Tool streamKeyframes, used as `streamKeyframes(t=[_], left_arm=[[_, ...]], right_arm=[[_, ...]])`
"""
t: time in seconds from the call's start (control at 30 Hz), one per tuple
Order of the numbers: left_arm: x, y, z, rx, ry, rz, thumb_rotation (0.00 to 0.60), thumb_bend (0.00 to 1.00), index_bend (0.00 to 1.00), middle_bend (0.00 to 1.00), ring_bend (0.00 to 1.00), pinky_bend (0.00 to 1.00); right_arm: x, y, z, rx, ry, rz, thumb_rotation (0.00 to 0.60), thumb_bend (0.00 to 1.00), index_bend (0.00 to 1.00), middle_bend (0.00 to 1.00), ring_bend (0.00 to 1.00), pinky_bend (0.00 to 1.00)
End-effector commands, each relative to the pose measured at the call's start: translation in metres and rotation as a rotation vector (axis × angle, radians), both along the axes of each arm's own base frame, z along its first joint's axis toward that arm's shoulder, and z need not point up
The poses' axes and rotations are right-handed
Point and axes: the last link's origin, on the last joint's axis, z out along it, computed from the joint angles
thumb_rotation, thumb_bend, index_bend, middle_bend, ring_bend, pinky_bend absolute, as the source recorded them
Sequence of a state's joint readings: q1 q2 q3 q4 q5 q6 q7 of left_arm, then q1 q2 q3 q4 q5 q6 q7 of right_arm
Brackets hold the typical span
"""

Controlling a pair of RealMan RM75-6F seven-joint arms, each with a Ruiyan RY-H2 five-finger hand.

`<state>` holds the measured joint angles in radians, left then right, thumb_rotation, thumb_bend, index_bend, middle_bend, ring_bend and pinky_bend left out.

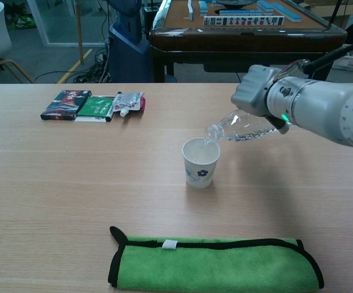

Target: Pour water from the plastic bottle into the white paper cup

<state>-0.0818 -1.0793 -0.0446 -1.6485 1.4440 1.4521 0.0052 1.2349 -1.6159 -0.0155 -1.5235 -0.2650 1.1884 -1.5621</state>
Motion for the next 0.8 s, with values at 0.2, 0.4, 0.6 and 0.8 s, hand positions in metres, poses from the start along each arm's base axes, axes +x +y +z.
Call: streamKeyframes(t=[0.2, 0.4, 0.6, 0.8], left_arm=[[0.0, 0.0, 0.0, 0.0, -0.002, 0.0, 0.6, 0.22, 0.21, 0.34, 0.27, 0.44], [0.0, 0.0, 0.0, -0.001, -0.001, 0.002, 0.6, 0.22, 0.21, 0.34, 0.27, 0.44], [0.0, 0.0, -0.001, -0.004, 0.003, 0.003, 0.6, 0.22, 0.21, 0.34, 0.27, 0.44], [-0.001, 0.0, -0.003, -0.009, 0.009, 0.002, 0.6, 0.22, 0.21, 0.34, 0.27, 0.44]], right_arm=[[-0.005, 0.0, -0.001, -0.006, -0.056, -0.009, 0.6, 0.18, 0.63, 0.67, 0.53, 0.52], [-0.012, -0.001, 0.002, -0.019, -0.17, -0.053, 0.6, 0.18, 0.63, 0.67, 0.53, 0.52], [-0.025, -0.001, 0.01, -0.028, -0.369, -0.117, 0.6, 0.18, 0.63, 0.67, 0.53, 0.52], [-0.046, 0.001, 0.02, -0.032, -0.57, -0.187, 0.6, 0.18, 0.63, 0.67, 0.53, 0.52]])
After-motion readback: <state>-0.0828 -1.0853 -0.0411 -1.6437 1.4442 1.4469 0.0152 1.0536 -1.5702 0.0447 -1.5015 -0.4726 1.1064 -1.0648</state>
